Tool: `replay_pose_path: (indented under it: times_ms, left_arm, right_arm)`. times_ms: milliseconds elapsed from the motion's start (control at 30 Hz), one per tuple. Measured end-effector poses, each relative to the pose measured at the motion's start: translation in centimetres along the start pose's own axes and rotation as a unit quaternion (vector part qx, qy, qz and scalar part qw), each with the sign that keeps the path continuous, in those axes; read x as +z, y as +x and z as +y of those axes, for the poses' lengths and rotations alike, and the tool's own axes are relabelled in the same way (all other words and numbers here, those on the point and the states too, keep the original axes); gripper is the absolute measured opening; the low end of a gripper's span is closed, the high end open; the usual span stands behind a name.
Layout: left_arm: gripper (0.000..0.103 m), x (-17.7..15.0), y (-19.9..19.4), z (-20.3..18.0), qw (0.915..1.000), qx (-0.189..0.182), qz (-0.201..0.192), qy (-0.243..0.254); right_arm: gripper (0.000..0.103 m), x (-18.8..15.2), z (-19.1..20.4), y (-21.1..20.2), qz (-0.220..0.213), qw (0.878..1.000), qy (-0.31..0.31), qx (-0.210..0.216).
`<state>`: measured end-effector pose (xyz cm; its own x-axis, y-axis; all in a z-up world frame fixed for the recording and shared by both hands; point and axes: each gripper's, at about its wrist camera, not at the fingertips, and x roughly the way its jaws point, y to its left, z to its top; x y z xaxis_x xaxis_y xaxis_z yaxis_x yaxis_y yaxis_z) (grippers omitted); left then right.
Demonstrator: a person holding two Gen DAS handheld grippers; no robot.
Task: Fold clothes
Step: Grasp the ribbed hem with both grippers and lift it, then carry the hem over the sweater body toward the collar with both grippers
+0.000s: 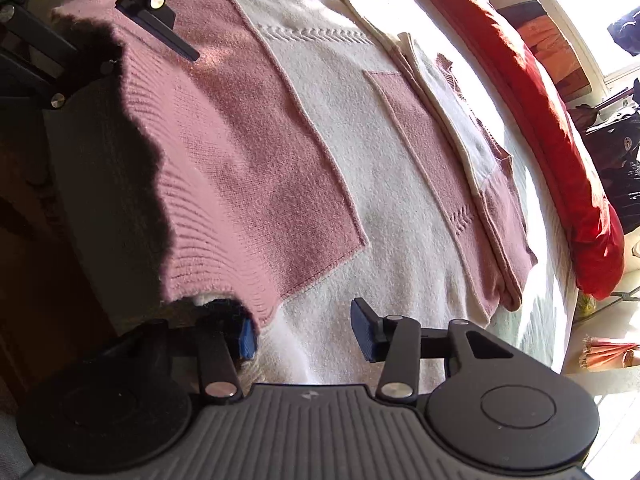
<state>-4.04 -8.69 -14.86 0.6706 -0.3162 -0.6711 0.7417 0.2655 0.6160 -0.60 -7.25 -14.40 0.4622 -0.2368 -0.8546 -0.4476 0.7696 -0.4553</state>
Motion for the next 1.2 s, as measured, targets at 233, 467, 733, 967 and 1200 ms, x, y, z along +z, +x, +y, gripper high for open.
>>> replay_pose_path:
  times_ms: [233, 467, 733, 967, 1200]
  left_arm:
    - [0.028, -1.1, 0.7, -0.6, 0.9993, 0.008, 0.032, 0.018]
    - [0.007, -2.0, 0.2, -0.3, 0.9982, 0.023, 0.050, 0.023]
    - [0.005, -0.7, 0.0, 1.5, 0.9972, 0.040, 0.044, 0.046]
    - [0.005, 0.9, 0.6, 4.1, 0.9961, 0.061, 0.036, 0.052]
    - [0.005, 2.5, 1.8, 7.3, 0.9944, 0.091, 0.029, 0.044]
  right_arm:
    - [0.011, 0.1, 0.5, -0.1, -0.005, 0.999, 0.004, 0.033]
    - [0.010, -0.1, -0.3, -1.1, -0.017, 0.999, 0.012, 0.030]
    - [0.010, 0.1, -1.7, -2.8, -0.048, 0.999, 0.014, 0.000]
    - [0.010, 0.7, -4.4, -3.5, -0.069, 0.997, 0.035, -0.022]
    - [0.010, 2.0, -7.5, -3.2, -0.086, 0.994, 0.051, -0.050]
